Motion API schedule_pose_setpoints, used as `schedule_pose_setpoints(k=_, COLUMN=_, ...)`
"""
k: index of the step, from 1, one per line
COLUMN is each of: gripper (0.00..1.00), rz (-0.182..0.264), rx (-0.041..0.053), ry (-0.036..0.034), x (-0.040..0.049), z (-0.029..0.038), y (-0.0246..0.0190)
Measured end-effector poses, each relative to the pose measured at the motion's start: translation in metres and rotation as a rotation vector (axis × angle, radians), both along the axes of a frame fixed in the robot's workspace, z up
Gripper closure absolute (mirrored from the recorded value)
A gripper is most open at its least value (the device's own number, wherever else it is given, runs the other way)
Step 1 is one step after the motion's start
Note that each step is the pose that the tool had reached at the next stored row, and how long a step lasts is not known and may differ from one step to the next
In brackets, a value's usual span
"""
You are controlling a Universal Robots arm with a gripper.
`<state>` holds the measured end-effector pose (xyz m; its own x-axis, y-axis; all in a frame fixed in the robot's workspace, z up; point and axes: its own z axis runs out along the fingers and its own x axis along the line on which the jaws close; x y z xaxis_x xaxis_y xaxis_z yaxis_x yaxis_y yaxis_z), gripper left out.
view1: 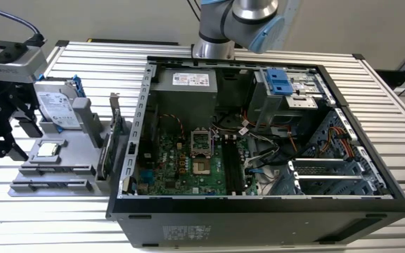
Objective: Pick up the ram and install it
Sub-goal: 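Pick up the ram and move it above insertion slot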
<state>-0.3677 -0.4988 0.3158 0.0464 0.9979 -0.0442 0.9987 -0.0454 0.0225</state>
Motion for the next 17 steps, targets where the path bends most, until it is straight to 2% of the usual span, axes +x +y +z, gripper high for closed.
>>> schedule_pose_setpoints(k=17, gripper=0.0, rz=0.0, rx=-0.001, ry=0.0, x=0.0, z=-0.0091, y=0.0001)
